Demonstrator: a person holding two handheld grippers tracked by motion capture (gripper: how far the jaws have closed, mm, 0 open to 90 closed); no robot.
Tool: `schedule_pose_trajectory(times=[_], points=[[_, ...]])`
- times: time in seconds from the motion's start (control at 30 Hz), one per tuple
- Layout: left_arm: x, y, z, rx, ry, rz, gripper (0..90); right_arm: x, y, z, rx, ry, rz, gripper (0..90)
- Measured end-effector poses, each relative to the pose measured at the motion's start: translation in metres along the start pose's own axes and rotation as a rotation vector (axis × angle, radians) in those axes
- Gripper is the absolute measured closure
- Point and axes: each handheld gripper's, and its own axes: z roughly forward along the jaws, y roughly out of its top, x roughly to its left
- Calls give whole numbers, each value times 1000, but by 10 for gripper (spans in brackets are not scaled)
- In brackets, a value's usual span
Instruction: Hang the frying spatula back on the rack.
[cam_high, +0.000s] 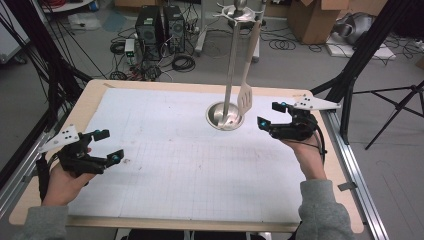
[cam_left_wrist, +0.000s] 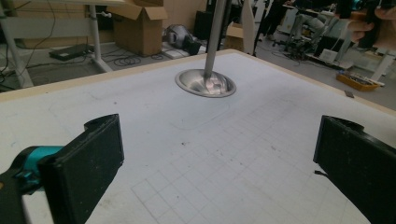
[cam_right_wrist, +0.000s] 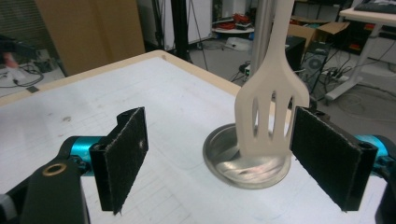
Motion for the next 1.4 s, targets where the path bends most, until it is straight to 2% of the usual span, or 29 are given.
schedule_pose_trajectory(times=[0.4,0.57,0.7,1.0,1.27,1.4], points=[[3,-1,6,9,-9,-4,21,1,-30,-15,-26,7,60,155],[4,-1,5,1,-9,-9,21,0,-36,-27,-65,13,69,155],[4,-2,6,5,-9,-8,21,1,-45,-36,-73,23,73,155],[4,-2,4,-4,-8,-10,21,3,-67,-53,-86,-30,116,155],[4,-3,3,-7,-4,-9,22,5,-82,-66,-97,-85,123,155],[4,-4,2,-10,-1,-12,21,5,-88,-73,-120,-108,137,155]])
